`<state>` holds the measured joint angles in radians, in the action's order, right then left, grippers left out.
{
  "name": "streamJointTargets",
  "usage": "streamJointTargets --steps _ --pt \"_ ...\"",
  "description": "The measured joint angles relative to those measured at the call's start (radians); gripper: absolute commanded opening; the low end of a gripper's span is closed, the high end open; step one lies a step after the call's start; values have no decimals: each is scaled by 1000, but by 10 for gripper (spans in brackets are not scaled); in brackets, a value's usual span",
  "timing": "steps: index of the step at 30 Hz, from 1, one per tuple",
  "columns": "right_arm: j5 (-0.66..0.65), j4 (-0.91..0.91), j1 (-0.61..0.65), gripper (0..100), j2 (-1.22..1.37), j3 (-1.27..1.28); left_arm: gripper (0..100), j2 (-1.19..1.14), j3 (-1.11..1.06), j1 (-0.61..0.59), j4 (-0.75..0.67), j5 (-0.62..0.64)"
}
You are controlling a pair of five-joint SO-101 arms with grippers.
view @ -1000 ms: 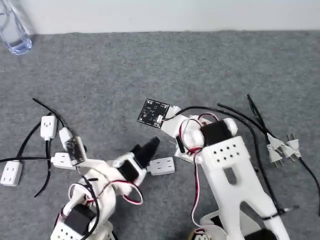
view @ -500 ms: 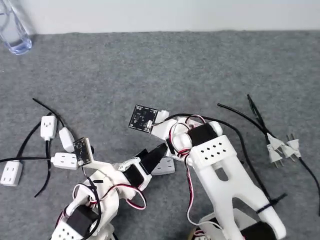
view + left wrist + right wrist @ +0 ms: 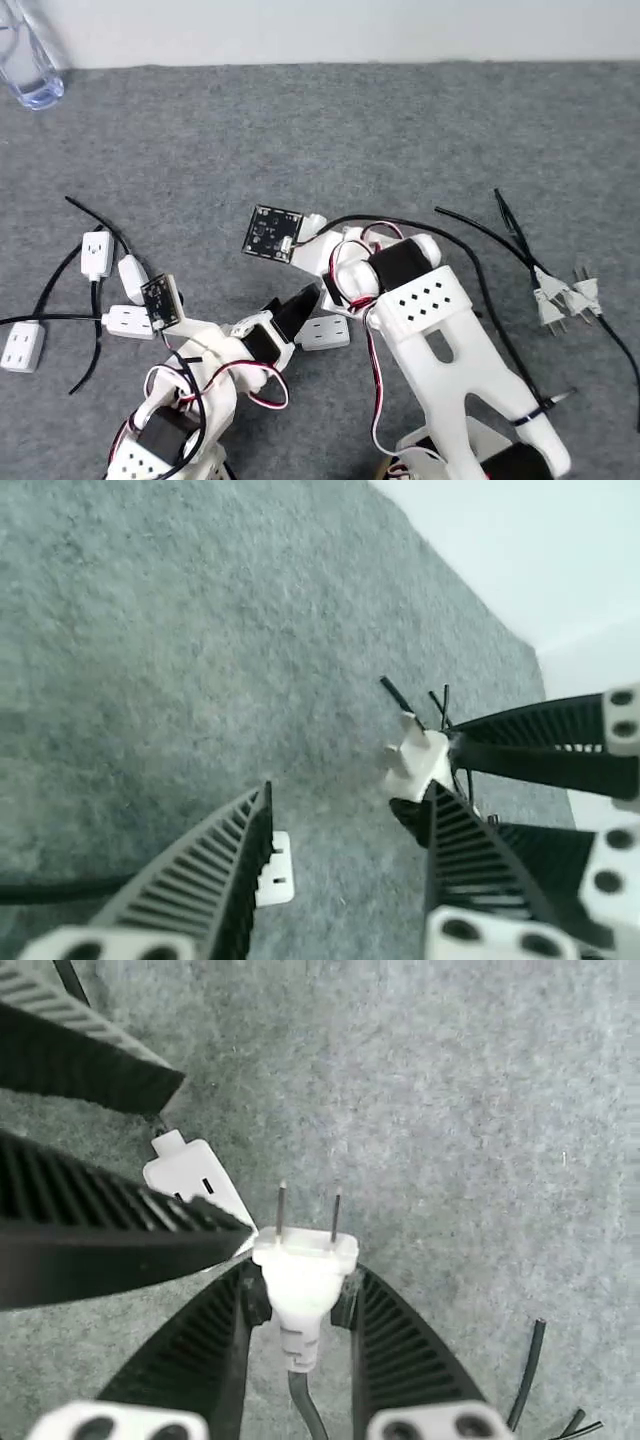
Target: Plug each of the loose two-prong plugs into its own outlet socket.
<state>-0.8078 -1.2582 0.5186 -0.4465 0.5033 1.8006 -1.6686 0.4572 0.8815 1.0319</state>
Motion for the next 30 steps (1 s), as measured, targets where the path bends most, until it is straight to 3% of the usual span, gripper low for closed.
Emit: streamJointTargets --steps 13,30 --pt "0 -68 86 8 -3 -2 228 0 0 -2 0 0" --pt "3 -157 87 8 -199 0 228 3 2 -5 0 0"
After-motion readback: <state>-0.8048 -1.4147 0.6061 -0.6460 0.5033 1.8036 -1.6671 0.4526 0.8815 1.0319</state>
